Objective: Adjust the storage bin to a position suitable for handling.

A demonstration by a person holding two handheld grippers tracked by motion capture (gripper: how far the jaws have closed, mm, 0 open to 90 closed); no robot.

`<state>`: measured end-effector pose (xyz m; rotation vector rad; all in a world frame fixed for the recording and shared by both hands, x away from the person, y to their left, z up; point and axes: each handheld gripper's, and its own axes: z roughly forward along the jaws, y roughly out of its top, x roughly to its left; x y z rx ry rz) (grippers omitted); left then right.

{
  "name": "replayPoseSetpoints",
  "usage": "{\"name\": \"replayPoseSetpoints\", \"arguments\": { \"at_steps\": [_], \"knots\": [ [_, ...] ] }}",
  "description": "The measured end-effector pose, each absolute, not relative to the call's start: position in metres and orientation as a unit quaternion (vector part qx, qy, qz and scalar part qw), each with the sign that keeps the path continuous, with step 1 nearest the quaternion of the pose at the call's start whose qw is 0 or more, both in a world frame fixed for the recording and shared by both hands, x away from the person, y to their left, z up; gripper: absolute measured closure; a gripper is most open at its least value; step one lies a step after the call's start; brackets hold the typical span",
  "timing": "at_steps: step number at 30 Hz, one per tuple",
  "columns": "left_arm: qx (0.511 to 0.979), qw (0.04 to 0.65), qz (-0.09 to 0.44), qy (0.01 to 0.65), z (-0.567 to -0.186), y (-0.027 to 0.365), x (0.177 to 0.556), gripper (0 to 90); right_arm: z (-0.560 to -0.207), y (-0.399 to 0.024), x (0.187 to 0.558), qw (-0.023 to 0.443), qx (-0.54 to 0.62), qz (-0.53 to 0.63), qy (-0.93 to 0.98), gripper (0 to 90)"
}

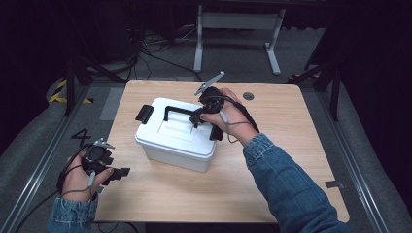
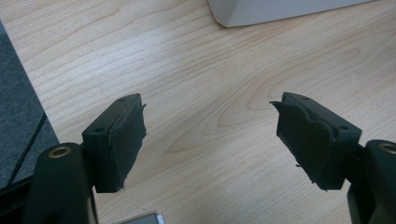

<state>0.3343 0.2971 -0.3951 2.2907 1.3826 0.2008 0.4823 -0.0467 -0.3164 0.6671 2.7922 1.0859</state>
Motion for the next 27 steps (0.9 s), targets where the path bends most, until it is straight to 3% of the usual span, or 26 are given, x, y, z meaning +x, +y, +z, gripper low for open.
{"name": "replayPoseSetpoints", "arguments": {
  "at_steps": [9,27],
  "knots": [
    [0.834,0.227,0.070,0.497,-0.395,0.295,0.336,24.0,-0.314,-0.042,0.479,0.031,0.179,0.349,0.920,82.8],
    [0.838,0.223,0.066,0.494,-0.399,0.292,0.339,24.0,-0.294,-0.041,0.473,0.047,0.136,0.384,0.912,84.9]
  ]
}}
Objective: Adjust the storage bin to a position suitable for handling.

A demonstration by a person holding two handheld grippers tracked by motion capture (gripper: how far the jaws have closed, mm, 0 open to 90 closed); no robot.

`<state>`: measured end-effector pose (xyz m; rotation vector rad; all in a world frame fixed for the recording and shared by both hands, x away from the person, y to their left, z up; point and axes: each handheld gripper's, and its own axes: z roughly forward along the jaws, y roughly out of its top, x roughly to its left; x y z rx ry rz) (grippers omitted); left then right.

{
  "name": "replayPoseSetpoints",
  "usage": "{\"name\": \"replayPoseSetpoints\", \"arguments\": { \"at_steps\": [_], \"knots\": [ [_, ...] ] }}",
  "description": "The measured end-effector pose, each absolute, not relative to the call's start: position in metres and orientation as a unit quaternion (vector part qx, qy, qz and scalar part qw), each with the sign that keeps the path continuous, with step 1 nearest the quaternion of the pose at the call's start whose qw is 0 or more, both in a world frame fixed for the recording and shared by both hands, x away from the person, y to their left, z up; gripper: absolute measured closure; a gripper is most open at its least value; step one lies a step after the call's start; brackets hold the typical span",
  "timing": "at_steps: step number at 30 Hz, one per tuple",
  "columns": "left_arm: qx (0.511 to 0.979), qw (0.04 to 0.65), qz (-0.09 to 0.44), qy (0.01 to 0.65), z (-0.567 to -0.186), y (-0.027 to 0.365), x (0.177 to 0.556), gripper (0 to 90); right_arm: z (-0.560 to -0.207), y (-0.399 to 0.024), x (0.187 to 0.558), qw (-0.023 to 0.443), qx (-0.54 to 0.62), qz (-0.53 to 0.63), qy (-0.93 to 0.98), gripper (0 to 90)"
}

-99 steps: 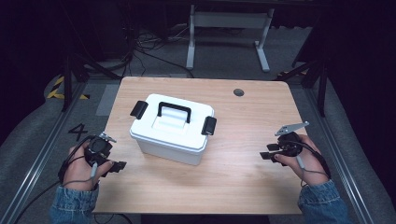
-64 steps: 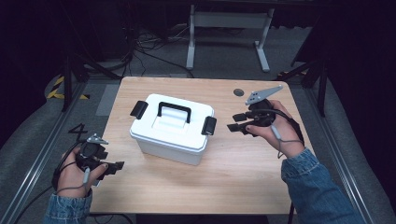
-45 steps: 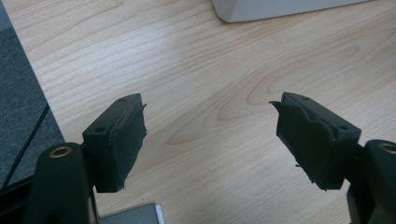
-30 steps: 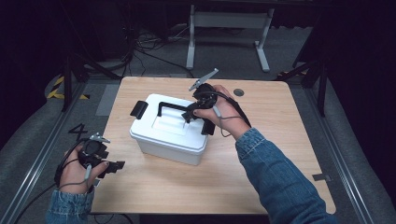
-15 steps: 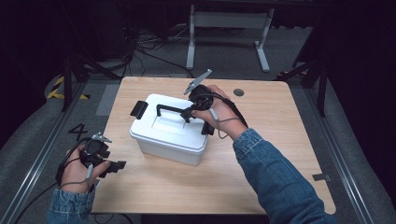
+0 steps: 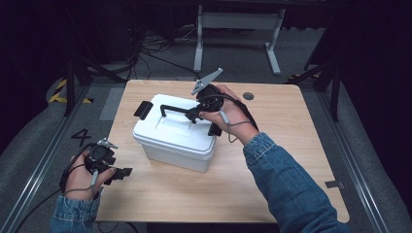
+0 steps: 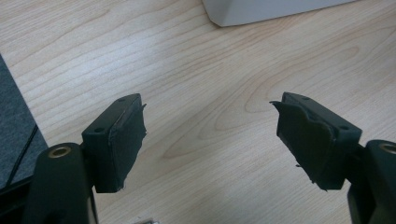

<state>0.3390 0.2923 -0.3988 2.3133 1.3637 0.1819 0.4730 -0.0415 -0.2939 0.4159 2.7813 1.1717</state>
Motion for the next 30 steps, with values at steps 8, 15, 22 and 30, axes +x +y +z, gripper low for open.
{"name": "replayPoseSetpoints", "arguments": {
  "at_steps": [8,15,22,30],
  "knots": [
    [0.837,0.225,0.066,0.494,-0.398,0.292,0.339,24.0,-0.276,-0.049,0.470,0.058,0.134,0.413,0.899,84.9],
    [0.838,0.226,0.066,0.491,-0.397,0.292,0.342,23.9,-0.265,-0.058,0.465,0.068,0.132,0.429,0.891,84.9],
    [0.842,0.222,0.062,0.488,-0.398,0.289,0.349,23.8,-0.254,-0.080,0.456,0.080,0.136,0.430,0.889,84.9],
    [0.844,0.218,0.063,0.487,-0.398,0.286,0.355,23.7,-0.247,-0.122,0.448,0.097,0.155,0.430,0.884,84.9]
  ]
}}
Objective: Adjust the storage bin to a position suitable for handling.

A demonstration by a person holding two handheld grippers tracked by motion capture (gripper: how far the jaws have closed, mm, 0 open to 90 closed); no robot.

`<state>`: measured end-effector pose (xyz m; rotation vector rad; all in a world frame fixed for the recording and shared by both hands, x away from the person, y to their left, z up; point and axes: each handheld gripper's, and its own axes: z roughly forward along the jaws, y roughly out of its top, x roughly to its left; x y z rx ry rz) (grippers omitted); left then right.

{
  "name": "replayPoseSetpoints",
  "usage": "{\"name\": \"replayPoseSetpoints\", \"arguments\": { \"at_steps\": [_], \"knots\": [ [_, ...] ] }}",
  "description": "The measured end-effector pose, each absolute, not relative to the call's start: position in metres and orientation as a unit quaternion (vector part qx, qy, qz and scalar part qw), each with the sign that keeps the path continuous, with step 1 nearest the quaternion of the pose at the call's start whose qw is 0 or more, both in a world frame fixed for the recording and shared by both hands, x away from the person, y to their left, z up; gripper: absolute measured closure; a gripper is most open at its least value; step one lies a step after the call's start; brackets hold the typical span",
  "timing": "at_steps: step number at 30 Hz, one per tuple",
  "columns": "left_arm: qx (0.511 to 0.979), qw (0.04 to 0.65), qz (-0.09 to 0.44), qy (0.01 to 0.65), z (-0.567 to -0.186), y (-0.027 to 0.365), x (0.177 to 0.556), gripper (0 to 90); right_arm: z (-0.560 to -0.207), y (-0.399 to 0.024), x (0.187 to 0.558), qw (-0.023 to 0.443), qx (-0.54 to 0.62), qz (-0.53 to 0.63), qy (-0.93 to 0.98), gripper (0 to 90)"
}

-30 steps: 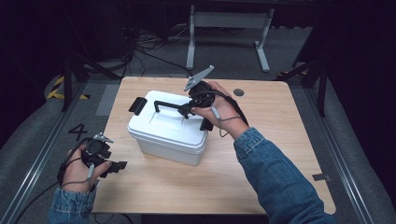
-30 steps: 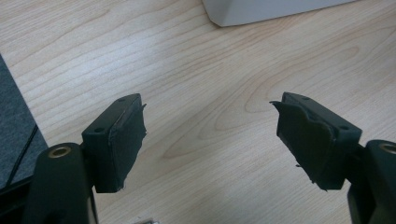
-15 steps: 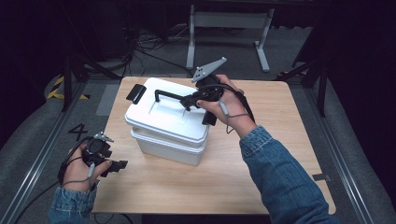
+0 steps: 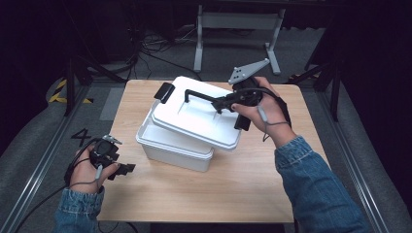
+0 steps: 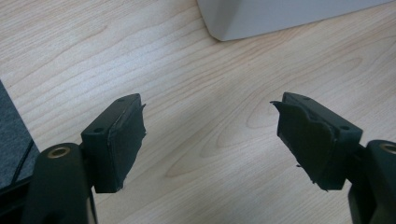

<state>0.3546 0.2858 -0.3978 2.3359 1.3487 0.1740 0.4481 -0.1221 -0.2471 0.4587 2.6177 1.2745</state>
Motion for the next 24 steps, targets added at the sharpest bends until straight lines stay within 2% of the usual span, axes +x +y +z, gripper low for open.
{"name": "replayPoseSetpoints", "arguments": {
  "at_steps": [24],
  "knots": [
    [0.845,0.217,0.056,0.485,-0.399,0.286,0.357,22.1,-0.250,-0.233,0.443,0.129,0.240,0.427,0.862,84.9]
  ]
}}
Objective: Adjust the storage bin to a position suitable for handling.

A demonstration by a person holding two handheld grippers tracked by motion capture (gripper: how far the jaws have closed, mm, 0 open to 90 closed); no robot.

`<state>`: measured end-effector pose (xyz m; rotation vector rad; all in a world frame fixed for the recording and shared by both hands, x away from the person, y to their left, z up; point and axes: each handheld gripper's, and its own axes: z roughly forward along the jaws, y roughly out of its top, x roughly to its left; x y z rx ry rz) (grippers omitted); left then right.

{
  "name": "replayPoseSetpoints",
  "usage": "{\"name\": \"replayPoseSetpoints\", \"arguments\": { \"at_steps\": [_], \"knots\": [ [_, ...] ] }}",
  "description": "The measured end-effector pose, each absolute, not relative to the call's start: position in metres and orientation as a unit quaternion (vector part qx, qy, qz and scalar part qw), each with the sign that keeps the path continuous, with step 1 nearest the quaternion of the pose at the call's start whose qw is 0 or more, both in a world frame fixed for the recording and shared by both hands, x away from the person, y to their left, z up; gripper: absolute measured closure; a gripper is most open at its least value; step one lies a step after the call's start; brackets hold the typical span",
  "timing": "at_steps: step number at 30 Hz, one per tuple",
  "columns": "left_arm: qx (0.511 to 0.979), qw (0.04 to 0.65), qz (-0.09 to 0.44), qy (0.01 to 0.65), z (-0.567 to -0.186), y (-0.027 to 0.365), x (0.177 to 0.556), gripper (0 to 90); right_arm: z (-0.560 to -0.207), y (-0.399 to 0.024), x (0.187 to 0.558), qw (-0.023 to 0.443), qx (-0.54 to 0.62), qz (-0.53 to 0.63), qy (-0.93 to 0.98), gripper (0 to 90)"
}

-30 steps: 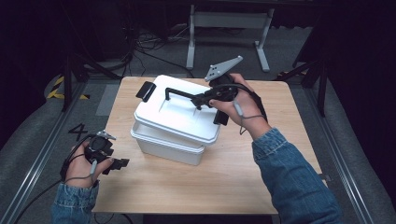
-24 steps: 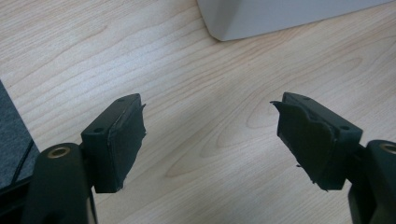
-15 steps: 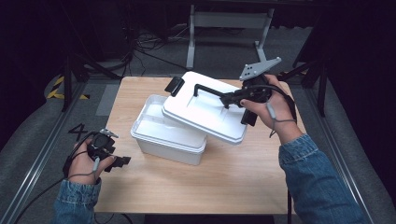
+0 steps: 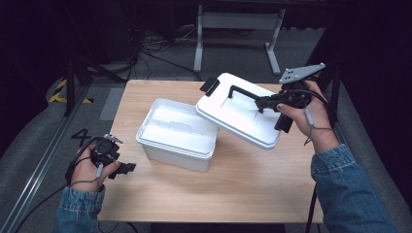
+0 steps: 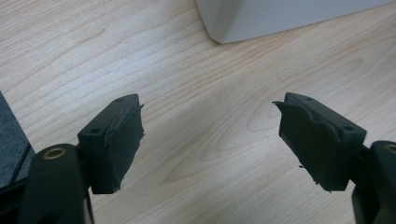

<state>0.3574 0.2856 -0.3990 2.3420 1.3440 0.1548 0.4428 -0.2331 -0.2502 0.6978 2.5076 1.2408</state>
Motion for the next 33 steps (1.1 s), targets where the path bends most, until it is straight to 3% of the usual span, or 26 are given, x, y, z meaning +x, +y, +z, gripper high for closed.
{"name": "replayPoseSetpoints", "arguments": {
  "at_steps": [14,33],
  "knots": [
    [0.846,0.215,0.063,0.485,-0.400,0.286,0.356,22.2,-0.267,-0.297,0.451,0.145,0.307,0.401,0.851,84.9],
    [0.846,0.221,0.067,0.480,-0.404,0.285,0.357,21.9,-0.329,-0.325,0.469,0.153,0.353,0.365,0.848,84.8]
  ]
}}
